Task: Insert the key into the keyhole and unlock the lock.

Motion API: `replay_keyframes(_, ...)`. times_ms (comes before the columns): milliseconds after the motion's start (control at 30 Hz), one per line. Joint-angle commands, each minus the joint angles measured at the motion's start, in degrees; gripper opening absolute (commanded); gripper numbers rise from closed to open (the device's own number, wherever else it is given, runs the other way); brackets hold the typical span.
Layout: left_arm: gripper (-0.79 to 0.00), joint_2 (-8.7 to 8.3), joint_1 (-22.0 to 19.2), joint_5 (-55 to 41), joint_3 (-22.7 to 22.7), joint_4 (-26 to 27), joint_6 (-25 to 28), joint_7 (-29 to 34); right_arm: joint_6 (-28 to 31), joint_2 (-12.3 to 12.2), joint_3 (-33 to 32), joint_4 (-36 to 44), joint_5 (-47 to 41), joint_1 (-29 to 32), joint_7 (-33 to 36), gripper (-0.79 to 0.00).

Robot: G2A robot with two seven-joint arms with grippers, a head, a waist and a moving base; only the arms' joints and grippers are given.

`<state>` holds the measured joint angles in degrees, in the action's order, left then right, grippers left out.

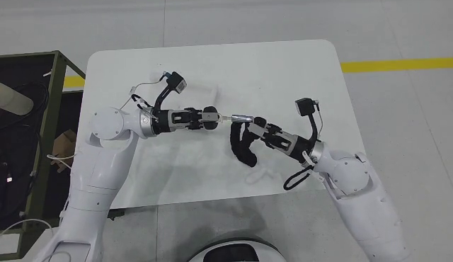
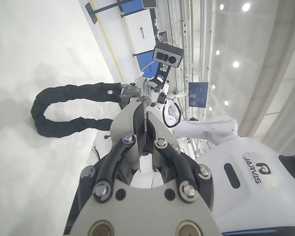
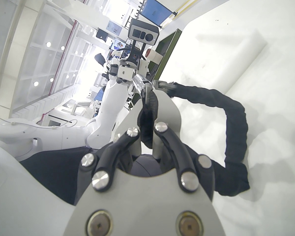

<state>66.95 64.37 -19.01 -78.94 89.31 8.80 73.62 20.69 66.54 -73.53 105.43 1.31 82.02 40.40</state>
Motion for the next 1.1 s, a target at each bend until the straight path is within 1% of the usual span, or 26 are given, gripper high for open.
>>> replay_keyframes(0, -0.785, 0.0, 0.0, -0.03, 0.0, 0.0, 0.03, 0.04, 0.01, 0.0, 0.0, 0.0, -0.02, 0.0, 0.0, -0.785)
replay_keyframes(133, -0.785, 0.0, 0.0, -0.03, 0.0, 0.0, 0.03, 0.04, 0.01, 0.0, 0.0, 0.0, -0.02, 0.0, 0.0, -0.785)
replay_keyframes(167, -0.785, -0.06, 1.18, 2.23, -0.04, 2.36, 1.61, -1.23, 0.01, 0.0, 0.0, 0.0, -0.02, 0.0, 0.0, -0.785)
replay_keyframes(233, -0.785, -0.36, 3.21, 9.54, -0.54, 7.68, 7.31, -3.23, -0.3, -0.05, -0.29, 0.68, 0.93, 1.2, -0.96, -0.785)
replay_keyframes(300, -0.785, -0.48, 5.01, 14.45, -0.84, 10.75, 10.83, -6.23, -0.95, -0.11, -1.06, 2.3, 2.96, 2.67, -3.33, -0.785)
replay_keyframes(433, -0.785, -0.49, 7.11, 21.31, -0.66, 13.69, 17.37, -12.13, -1.2, -0.19, -1.55, 3.73, 3.79, 3.68, -4.28, -0.785)
replay_keyframes(600, -0.785, -0.46, 9.13, 33.36, 0.13, 16.48, 28.91, -19.99, -1.56, -0.26, -1.75, 4.16, 4.04, 4.03, -4.63, -0.785)
replay_keyframes(700, -0.785, -0.43, 10.25, 41.37, 0.17, 17.44, 36.57, -25.54, -1.88, -0.28, -1.87, 4.11, 3.97, 3.98, -5.1, -0.785)
replay_keyframes(800, -0.785, -0.25, 11.42, 50.9, 0.14, 18.23, 41.75, -32.22, -2.06, -0.32, -2.08, 4.05, 3.82, 3.99, -5.46, -0.785)
replay_keyframes(867, -0.785, -0.13, 11.69, 58.55, -0.47, 19.6, 44.07, -36.75, -2.24, -0.35, -2.11, 4.23, 4.08, 3.99, -5.6, -0.785)
replay_keyframes(933, -0.785, 0.08, 12.78, 65.82, -0.29, 20.19, 45.79, -42.09, -2.38, -0.38, -2.09, 4.34, 4.21, 4.01, -5.67, -0.785)
replay_keyframes(1067, -0.785, 0.38, 13.69, 83.45, -0.09, 22.76, 46.73, -53.29, -2.88, -0.39, -1.69, 4.53, 4.77, 3.96, -6.1, -0.785)
